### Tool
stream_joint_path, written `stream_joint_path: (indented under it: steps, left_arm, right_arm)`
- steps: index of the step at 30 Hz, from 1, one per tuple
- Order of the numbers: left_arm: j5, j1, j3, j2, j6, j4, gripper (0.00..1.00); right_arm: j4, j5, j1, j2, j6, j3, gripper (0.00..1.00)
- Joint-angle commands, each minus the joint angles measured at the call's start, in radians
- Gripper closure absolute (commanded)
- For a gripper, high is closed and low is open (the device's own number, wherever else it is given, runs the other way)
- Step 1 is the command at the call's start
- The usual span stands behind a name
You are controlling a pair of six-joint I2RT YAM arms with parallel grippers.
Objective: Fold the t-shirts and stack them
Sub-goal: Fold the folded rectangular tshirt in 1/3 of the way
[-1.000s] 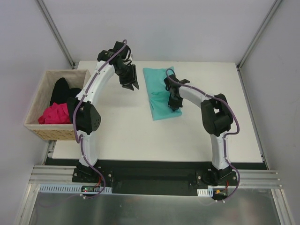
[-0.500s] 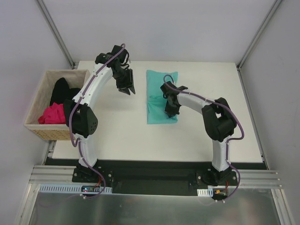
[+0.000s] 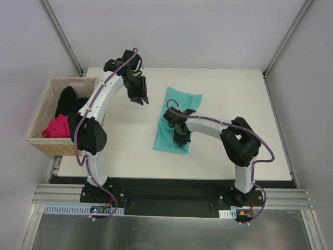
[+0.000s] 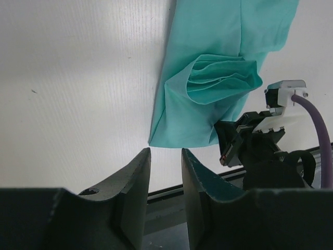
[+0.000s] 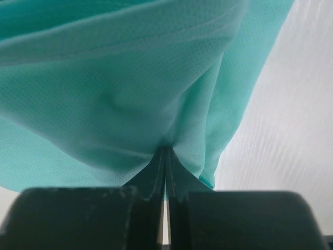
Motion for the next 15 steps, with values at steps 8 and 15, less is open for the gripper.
stream_joint_path:
  steps: [8, 15]
  left_arm:
    - [-0.003, 0.008, -0.035, -0.053, 0.034, -0.003, 0.71]
    - [0.013, 0.008, 0.002, -0.023, 0.050, 0.000, 0.71]
  right_arm:
    - [-0.116, 0.104, 0.014, -0.054, 0.104, -0.014, 1.00]
    - [-0.276, 0.364, 0.108, -0.096, 0.074, 0.147, 0.86]
